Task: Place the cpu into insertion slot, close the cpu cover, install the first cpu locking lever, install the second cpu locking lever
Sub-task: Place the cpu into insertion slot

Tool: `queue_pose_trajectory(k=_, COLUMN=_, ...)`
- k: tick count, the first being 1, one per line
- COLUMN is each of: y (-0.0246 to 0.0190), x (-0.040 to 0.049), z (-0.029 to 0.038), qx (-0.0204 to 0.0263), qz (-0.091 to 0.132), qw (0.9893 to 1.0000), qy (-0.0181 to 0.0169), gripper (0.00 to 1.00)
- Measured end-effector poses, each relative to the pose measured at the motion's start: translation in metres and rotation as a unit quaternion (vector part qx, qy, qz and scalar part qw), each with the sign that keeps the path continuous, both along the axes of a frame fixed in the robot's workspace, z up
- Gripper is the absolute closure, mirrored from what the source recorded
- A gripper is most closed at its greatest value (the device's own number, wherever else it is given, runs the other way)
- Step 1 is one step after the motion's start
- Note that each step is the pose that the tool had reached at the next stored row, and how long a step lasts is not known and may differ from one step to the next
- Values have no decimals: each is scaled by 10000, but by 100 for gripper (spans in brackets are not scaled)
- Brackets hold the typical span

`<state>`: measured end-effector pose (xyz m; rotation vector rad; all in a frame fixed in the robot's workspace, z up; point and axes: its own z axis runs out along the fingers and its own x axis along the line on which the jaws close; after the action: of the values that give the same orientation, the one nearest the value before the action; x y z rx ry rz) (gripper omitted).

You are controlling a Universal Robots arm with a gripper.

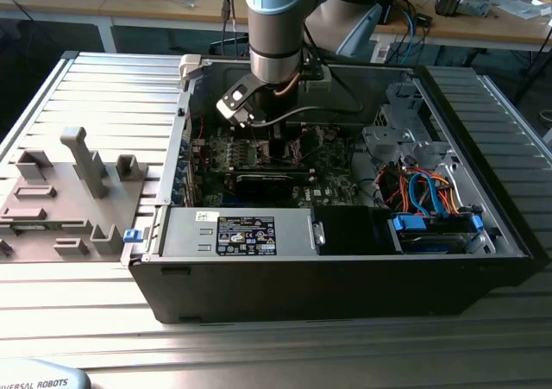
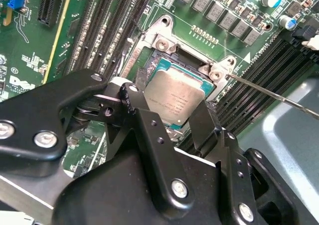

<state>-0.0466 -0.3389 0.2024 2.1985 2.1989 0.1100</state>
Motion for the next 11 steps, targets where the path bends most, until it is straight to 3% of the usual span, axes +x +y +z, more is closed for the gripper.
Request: queue_pose_trajectory(k=11, y=-48, x=-1, z=10, qx=-2, qz=0, qw=10000, qy=1, gripper=39)
